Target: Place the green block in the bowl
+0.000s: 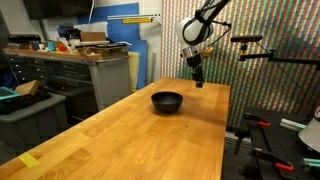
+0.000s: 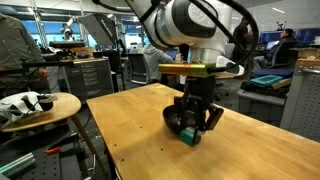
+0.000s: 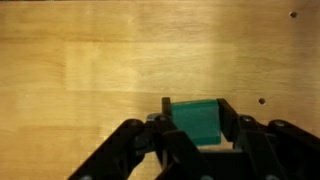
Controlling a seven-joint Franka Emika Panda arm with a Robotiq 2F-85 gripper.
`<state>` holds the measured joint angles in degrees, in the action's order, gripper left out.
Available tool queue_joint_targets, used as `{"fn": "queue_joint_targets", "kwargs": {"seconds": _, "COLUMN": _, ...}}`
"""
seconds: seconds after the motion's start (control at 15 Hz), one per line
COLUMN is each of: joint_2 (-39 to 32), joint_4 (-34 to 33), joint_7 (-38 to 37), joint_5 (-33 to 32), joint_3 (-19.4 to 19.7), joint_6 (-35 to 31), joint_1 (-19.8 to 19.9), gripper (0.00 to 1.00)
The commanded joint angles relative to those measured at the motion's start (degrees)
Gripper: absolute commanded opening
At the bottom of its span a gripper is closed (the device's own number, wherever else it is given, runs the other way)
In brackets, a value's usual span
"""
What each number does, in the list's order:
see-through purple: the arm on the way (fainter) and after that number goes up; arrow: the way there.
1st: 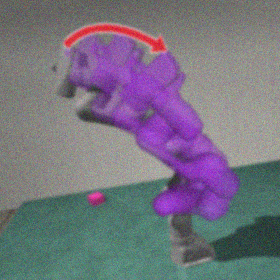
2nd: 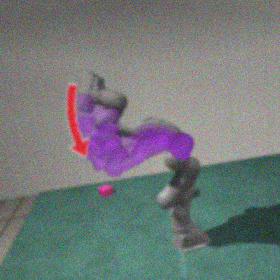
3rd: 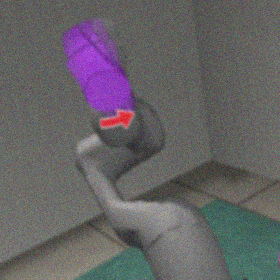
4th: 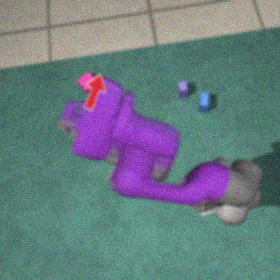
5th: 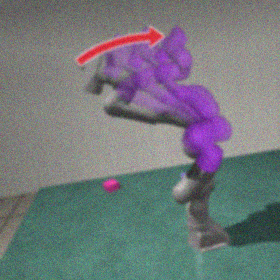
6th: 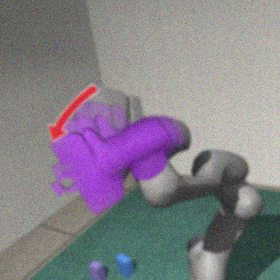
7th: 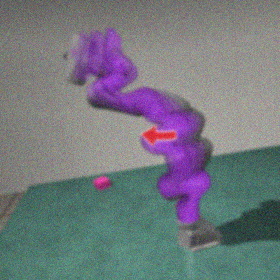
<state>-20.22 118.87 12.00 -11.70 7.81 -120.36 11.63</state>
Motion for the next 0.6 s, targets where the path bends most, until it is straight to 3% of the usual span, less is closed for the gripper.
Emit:
{"fn": "queue_joint_targets", "kwargs": {"seconds": 0.0, "joint_2": 7.82, "joint_4": 3.68, "joint_7": -3.06, "joint_5": 1.10, "joint_3": -0.92, "joint_6": 4.09, "joint_1": -2.55, "gripper": 0.23}}
{"fn": "queue_joint_targets", "kwargs": {"seconds": 0.27, "joint_2": 10.59, "joint_4": 3.10, "joint_7": -7.52, "joint_5": 2.54, "joint_3": -3.51, "joint_6": 6.88, "joint_1": -6.30, "gripper": 0.23}}
{"fn": "queue_joint_targets", "kwargs": {"seconds": 0.53, "joint_2": 8.95, "joint_4": 0.20, "joint_7": -12.29, "joint_5": 2.61, "joint_3": -6.28, "joint_6": 8.15, "joint_1": -10.19, "gripper": 0.23}}
